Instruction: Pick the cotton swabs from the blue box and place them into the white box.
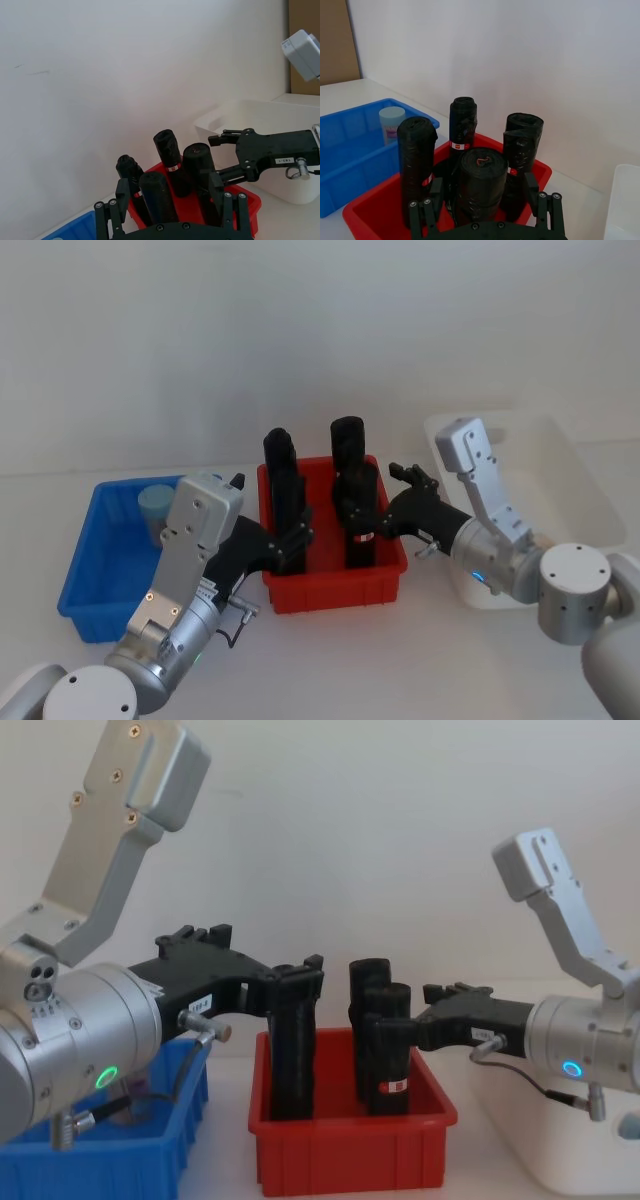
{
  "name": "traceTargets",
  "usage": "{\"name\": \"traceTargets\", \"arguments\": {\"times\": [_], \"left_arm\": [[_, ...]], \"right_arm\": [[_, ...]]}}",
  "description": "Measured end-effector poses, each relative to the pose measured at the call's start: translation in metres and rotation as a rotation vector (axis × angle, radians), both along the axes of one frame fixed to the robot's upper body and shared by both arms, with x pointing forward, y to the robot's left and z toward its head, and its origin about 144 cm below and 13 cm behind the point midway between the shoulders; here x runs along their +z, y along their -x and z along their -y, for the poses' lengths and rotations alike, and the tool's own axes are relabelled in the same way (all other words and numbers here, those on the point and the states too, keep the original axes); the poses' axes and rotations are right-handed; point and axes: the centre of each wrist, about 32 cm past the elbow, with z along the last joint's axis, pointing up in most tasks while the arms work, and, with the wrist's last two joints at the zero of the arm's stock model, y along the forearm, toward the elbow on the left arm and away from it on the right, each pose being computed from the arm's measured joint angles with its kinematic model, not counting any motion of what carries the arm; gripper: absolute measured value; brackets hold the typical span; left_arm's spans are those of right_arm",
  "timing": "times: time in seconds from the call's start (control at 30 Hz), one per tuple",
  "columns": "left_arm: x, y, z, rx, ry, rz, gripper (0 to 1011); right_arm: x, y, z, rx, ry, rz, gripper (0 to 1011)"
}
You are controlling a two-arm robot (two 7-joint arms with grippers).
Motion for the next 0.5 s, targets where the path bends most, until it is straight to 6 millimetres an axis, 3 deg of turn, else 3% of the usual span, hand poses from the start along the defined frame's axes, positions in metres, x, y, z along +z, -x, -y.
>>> {"name": "traceTargets", "arguments": {"times": [0.23, 0.5], "left_arm": [[0.0, 0.0, 0.0, 0.0, 0.0, 0.0, 1004], [0.0, 0.0, 0.0, 0.0, 0.0, 0.0, 1004]], "right_arm": [[-0.005, -0.017, -0.008, 0.027, 0.007, -0.024, 907], [-0.007, -0.027, -0.015, 0.06, 0.002, -0.042, 677]]}}
